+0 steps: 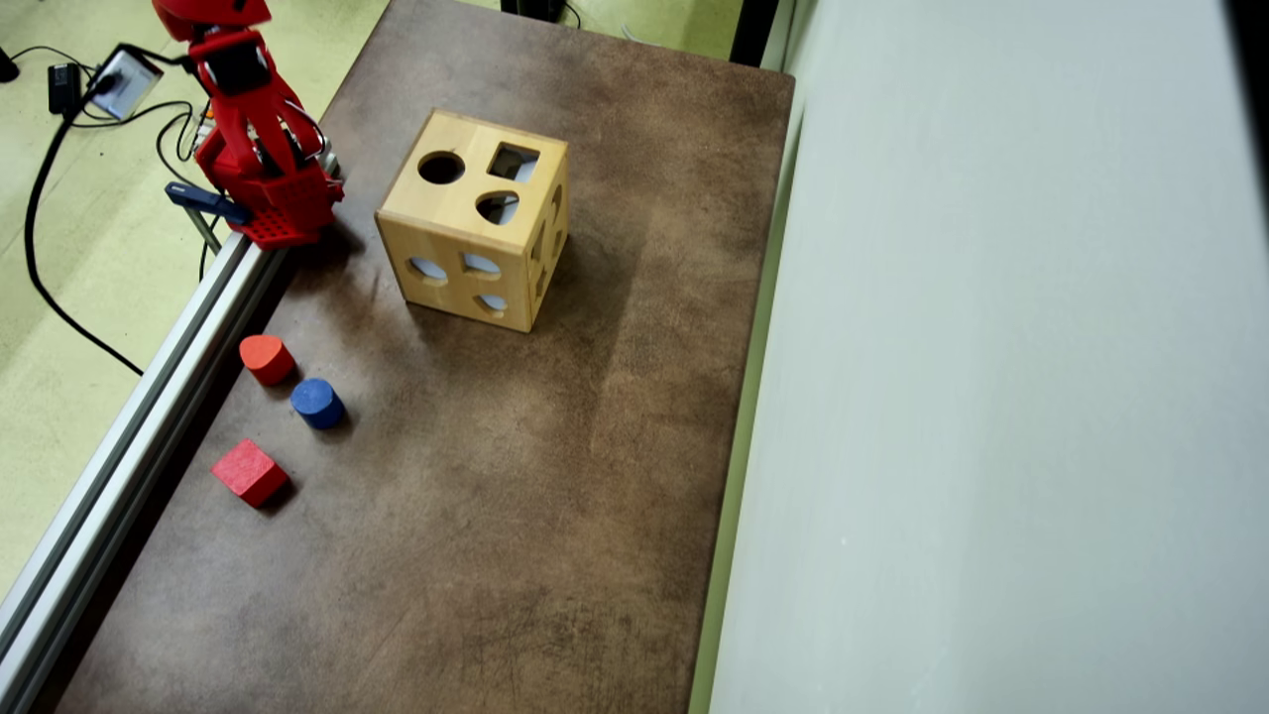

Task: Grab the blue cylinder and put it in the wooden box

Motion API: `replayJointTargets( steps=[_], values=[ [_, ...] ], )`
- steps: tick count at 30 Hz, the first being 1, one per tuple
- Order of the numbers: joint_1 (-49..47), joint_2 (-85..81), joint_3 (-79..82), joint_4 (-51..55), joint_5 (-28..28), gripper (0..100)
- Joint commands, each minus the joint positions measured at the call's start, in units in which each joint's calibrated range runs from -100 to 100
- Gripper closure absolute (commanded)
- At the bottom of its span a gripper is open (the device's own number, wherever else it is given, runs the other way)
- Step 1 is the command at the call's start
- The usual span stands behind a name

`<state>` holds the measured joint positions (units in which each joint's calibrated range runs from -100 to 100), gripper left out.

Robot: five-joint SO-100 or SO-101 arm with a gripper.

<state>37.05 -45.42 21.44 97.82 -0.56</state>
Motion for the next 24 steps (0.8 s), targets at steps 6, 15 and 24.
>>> replayJointTargets(
  steps=[6,15,24],
  values=[
    [1.7,18.3,-0.9,-1.0,0.3,97],
    [7.2,20.2,-0.2,-19.2,2.1,97],
    [7.7,20.0,8.9,-22.8,9.8,97]
  ],
)
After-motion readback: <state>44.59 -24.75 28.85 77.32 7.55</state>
